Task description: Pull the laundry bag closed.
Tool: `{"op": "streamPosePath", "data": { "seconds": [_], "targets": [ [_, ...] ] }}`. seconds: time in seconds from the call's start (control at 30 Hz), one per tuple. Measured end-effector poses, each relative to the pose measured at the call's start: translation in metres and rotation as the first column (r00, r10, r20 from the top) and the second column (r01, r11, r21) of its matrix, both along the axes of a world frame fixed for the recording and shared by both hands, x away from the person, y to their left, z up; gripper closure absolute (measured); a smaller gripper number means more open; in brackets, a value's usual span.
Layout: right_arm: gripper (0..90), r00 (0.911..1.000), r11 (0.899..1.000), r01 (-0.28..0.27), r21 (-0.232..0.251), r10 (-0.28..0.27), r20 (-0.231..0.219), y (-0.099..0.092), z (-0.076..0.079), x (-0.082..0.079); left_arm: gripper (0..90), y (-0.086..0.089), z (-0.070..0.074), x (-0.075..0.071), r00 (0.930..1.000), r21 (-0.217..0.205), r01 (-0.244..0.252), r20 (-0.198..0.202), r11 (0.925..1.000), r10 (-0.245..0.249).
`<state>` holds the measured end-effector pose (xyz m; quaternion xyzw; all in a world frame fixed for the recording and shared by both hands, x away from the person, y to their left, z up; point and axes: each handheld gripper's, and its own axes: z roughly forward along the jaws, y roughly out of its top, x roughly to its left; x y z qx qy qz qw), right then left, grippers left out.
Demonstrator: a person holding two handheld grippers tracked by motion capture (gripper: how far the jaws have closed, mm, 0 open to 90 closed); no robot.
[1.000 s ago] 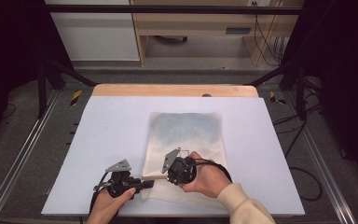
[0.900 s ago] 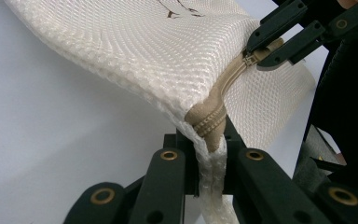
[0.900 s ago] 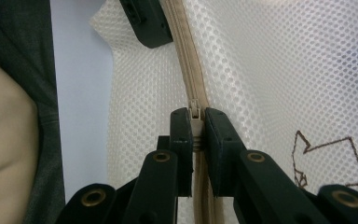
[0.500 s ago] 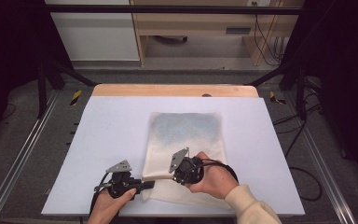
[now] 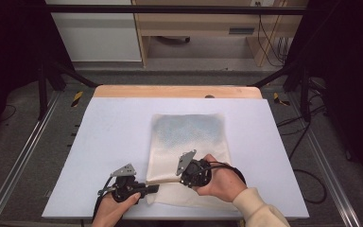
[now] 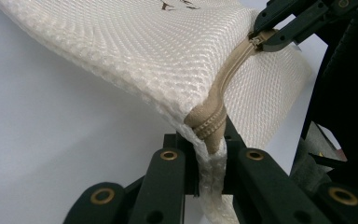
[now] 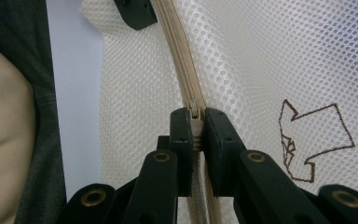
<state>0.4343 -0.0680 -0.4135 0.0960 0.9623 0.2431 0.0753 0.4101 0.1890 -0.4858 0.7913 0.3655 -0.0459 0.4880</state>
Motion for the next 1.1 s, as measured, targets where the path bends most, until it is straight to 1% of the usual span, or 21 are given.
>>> {"op": "streamPosePath", "data": {
  "seconds": [0.33,0.73,0.93,1.1],
  "targets": [
    [82.2,1.0,1.0,0.003,0.008,-0.003,-0.001,-0.0029,0.0013,-0.0014,83.8,-0.0005,-0.0003,-0.0004,1.0,-0.004,0.001,-0.005,1.0,-0.001],
    [82.2,1.0,1.0,0.003,0.011,-0.003,0.0,-0.0037,0.0005,-0.0006,83.8,-0.0011,-0.0003,-0.0006,1.0,0.0,-0.006,0.006,1.0,0.006],
    [82.2,0.9999,1.0,0.013,0.013,-0.013,0.002,-0.0066,0.0022,-0.0003,83.9,-0.0008,0.0002,-0.0008,0.9998,-0.002,-0.013,0.012,0.9999,0.013],
    [82.2,0.9998,1.0,0.019,0.017,-0.019,0.002,-0.0087,0.0031,-0.0008,83.8,-0.0012,-0.0005,-0.0009,0.9999,-0.007,-0.011,0.006,0.9999,0.011]
  ]
}}
